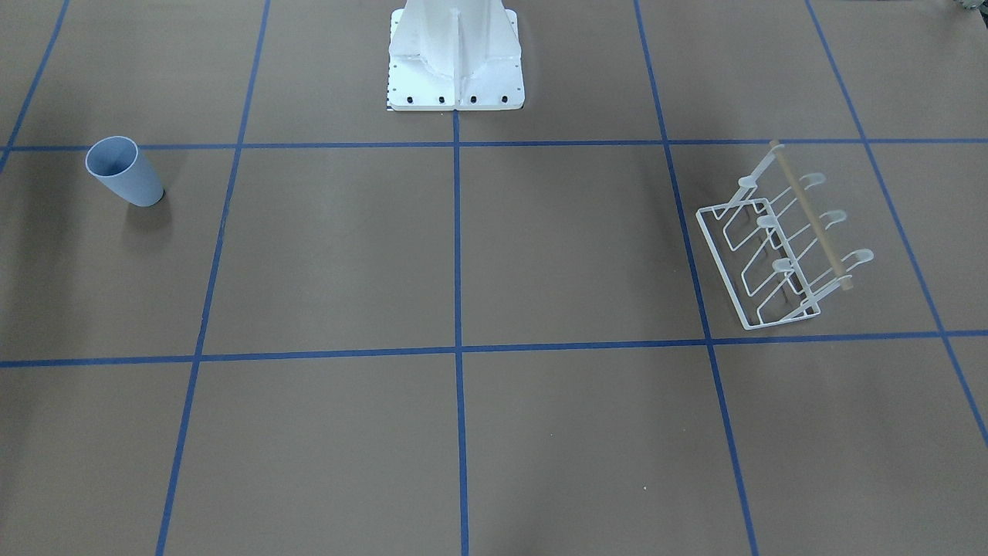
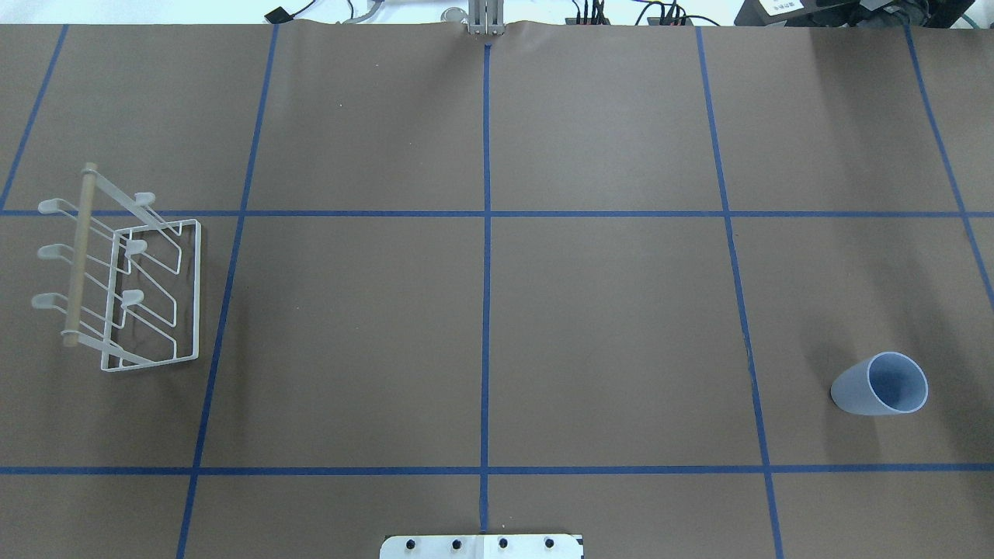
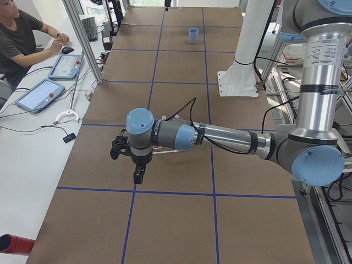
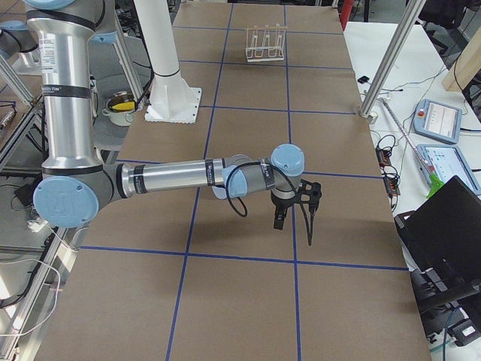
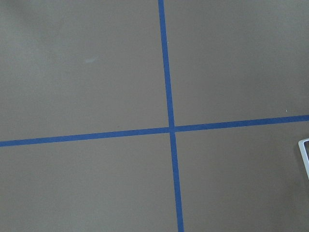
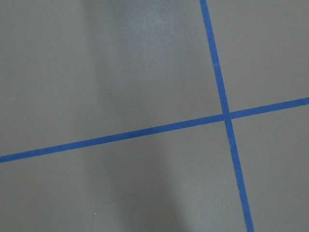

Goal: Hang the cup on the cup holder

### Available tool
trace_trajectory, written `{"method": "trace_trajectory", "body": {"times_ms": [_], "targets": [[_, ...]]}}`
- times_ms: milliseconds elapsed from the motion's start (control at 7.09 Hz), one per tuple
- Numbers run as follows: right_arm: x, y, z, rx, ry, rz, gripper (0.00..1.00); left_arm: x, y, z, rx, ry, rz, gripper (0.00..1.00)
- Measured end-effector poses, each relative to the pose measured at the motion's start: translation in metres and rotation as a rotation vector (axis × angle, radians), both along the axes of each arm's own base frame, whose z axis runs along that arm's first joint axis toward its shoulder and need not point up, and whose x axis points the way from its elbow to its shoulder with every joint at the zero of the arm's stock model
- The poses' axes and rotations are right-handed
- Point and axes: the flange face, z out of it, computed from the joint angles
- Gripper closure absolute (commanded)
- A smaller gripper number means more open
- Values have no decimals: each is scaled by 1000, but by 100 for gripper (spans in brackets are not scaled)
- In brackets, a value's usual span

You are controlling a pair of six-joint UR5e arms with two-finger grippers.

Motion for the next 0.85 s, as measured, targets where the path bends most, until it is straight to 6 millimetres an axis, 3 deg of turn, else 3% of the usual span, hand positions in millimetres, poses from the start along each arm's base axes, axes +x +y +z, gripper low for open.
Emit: {"method": "trace_trajectory", "body": {"times_ms": [847], "targets": [[-5,-1,-7,8,-37,-10,0,10,12,14,30,-9,35,2]]}}
